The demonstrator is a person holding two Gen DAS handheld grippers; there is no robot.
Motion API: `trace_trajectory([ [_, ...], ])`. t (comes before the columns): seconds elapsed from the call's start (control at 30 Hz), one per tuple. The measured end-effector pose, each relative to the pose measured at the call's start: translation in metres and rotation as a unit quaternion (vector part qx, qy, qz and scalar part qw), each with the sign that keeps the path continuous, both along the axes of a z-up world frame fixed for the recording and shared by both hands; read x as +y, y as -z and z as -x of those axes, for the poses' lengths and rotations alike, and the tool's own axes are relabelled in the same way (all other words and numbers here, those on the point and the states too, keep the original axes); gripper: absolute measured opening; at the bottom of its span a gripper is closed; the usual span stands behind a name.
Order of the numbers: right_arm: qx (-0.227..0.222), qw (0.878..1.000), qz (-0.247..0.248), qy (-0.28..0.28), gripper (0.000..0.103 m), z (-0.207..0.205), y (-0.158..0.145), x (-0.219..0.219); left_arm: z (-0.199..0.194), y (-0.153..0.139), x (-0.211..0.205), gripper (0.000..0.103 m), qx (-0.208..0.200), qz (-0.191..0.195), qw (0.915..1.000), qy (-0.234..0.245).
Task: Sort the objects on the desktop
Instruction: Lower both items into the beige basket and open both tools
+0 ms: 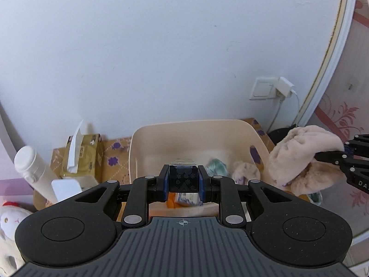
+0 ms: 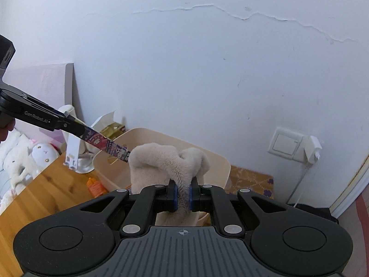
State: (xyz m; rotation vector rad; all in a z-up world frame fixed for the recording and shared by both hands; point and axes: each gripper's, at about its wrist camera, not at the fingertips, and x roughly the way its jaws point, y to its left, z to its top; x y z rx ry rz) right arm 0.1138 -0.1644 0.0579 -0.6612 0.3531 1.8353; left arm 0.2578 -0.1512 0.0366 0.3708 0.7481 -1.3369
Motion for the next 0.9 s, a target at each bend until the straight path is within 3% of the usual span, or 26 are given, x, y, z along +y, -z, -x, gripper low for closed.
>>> trace_trajectory([
  [0.37,0.005,1.0,0.003,0.006,0.009,-0.012,0.013,0.054,0.007,0.037,-0.06,0.023,-0.012,-0.032,0.9991,-0.025],
  [0.9,-0.022,0.997,0.056,-0.047,0.009,0.009,0.074,0.1,0.001,0.094,-0.085,0.024,0.012,-0.1,0.993,-0.063],
])
